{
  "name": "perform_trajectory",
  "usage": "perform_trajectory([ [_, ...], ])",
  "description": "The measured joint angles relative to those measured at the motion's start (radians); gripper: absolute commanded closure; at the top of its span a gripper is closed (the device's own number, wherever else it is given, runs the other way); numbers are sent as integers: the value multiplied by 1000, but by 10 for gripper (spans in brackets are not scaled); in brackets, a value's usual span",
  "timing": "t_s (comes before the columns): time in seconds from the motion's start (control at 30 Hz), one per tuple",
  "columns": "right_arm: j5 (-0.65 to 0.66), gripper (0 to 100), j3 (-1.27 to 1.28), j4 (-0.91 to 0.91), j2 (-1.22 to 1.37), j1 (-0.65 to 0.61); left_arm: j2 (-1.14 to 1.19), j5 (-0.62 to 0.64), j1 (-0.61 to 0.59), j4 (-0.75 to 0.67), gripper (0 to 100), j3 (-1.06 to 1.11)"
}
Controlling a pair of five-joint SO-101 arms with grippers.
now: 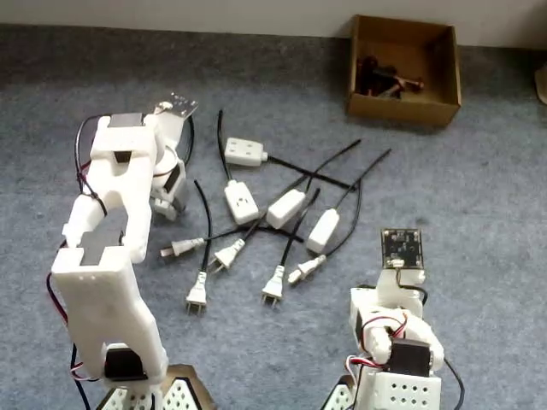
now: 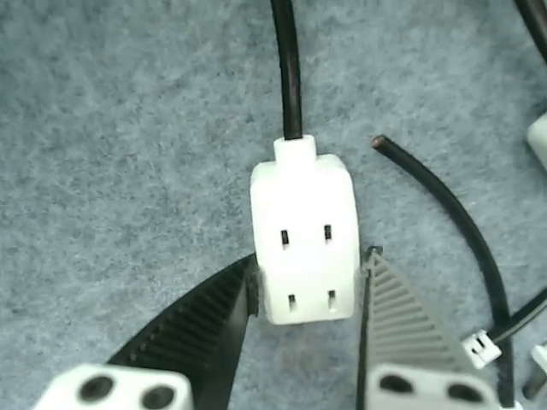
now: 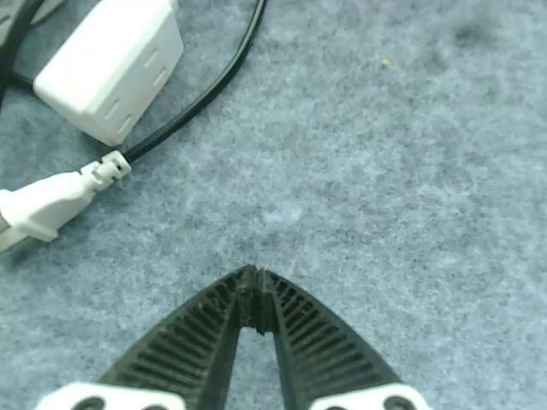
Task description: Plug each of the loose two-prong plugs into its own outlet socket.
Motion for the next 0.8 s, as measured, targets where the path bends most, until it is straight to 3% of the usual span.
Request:
perform_trajectory([
  [0.43, 0, 992, 0, 0, 0, 0, -6, 0, 2, -32, 924, 44],
  [0.57, 0, 992, 0, 0, 0, 0, -18, 2, 3, -95, 1000, 101],
  [0.8, 0, 992, 0, 0, 0, 0, -20, 2, 3, -109, 995, 112],
])
